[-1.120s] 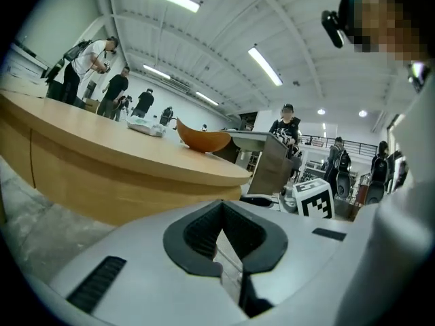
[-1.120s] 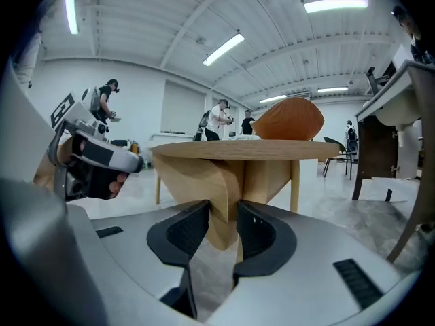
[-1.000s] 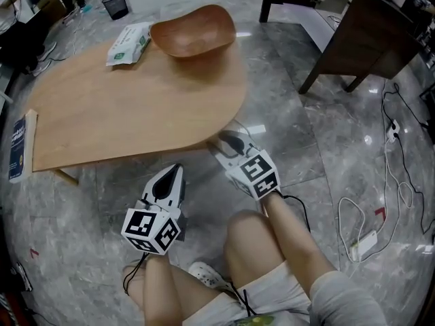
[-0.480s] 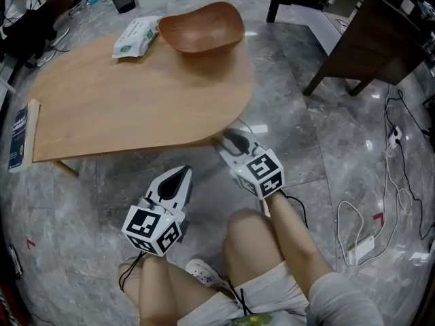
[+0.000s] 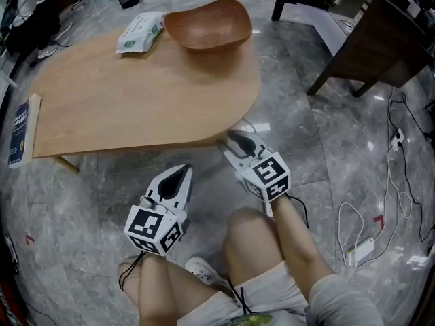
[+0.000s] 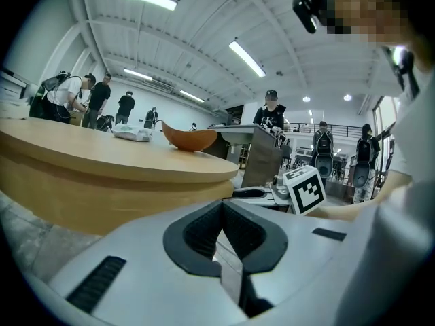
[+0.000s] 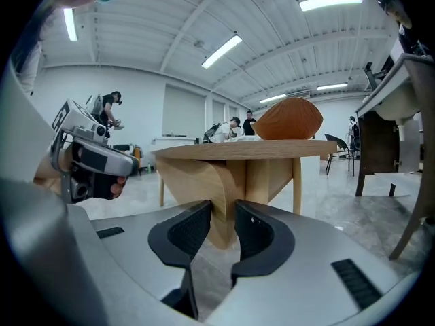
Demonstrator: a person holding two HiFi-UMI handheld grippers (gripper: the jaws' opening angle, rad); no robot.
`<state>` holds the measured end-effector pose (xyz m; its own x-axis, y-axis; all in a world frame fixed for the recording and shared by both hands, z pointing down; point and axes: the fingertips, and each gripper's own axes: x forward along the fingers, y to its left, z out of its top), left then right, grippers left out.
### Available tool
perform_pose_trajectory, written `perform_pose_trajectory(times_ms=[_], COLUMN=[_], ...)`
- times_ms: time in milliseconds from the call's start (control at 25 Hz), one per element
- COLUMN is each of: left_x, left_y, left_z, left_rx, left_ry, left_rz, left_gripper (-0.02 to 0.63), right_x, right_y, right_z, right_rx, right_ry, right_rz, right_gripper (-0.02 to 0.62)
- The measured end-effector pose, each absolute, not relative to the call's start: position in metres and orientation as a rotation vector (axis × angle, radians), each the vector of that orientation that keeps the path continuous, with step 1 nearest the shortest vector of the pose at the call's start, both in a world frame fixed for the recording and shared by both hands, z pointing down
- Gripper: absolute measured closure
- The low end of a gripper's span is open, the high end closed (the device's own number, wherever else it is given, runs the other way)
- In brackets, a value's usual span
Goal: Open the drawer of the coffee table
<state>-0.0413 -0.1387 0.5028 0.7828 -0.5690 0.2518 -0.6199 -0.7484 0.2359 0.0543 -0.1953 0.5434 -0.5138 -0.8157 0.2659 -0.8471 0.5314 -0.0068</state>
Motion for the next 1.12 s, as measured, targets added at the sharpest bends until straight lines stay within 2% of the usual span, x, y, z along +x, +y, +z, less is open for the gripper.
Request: perform_pose_trajectory(times_ms=[960,1040,1080,1120], left_x=[-0.051,-0.054,-0.056,-0.058], left_y=[-0.144,-0.147,-0.149,-0.150], left_z=[0.514,0.515,0.516,0.517], left_rx=[2.655,2.643,2.639,2.636], left_ry=[-0.901,-0.924,-0.935,-0.944], left_rz=[0.265,0.263,0.264,0.264], left_gripper=[0.601,0.601,0.601,0.601], right_x=[0.054,0.055,0.048,0.034], right_y=[-0.178,-0.171,-0.160,-0.145], right_z=[0.542,0.540,0.540,0.542], right_rx=[1.333,1.311,1.255,1.166], right_ry=[-2.530,-2.530,-2.557,-2.581], right_rz=[0.275,0.273,0.259,0.217], right_gripper=[0.497,0.514,0.564,0.575])
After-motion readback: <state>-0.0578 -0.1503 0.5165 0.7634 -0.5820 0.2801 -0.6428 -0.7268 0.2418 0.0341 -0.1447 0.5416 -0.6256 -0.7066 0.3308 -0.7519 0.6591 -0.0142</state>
